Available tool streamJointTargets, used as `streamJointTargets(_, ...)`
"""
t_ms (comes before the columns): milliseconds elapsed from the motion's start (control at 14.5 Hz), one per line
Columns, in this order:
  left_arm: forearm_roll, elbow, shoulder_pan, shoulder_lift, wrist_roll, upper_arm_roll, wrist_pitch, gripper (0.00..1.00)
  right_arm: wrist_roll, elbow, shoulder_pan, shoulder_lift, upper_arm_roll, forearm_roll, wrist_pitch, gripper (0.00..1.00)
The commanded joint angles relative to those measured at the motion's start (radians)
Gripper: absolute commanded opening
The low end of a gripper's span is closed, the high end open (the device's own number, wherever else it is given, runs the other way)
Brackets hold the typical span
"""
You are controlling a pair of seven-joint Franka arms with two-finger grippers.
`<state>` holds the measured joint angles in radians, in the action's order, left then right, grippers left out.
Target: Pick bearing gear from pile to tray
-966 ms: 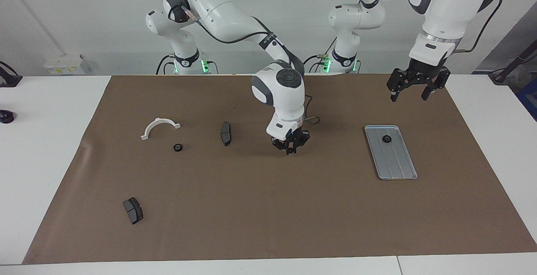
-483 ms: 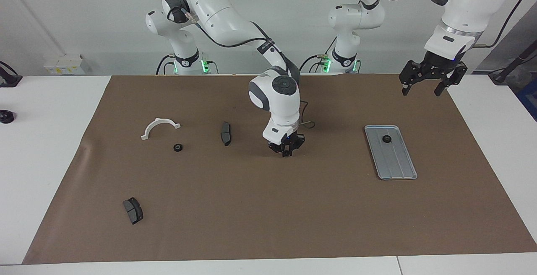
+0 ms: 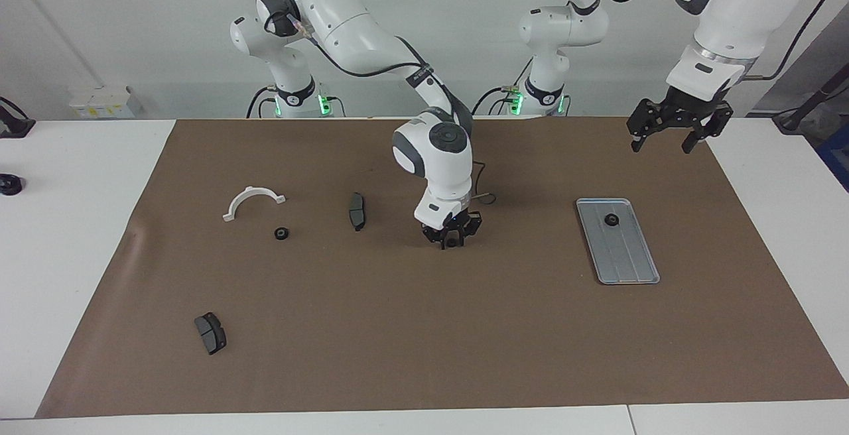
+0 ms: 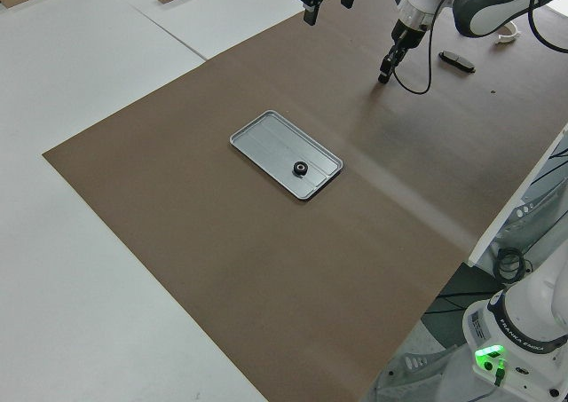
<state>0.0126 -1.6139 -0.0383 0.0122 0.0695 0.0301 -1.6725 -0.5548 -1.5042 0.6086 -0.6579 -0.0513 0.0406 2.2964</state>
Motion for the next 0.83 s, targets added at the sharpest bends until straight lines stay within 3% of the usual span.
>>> streamJointTargets(0, -0.01, -0.023, 0.009, 0.02, 0.009, 0.004, 0.001, 1.0, 0.001, -0.007, -0.021, 0.023, -0.005, -0.01, 0.012, 0.59)
streamJointTargets(276, -0.01, -0.024, -0.006, 0.008, 0.007, 0.007, -0.025, 1.0, 0.117, 0.033, -0.125, 0.033, -0.007, -0.018, -0.008, 0.52)
streamJointTargets(483, -0.01, -0.049, -0.055, -0.006, 0.007, 0.008, -0.101, 1.0, 0.211, 0.036, -0.242, 0.098, -0.038, -0.042, -0.092, 0.52)
streamJointTargets(759, 0.004, -0.194, -0.172, -0.021, -0.095, 0.007, -0.289, 1.0, 0.389, 0.025, -0.378, 0.196, -0.038, -0.047, -0.259, 0.52)
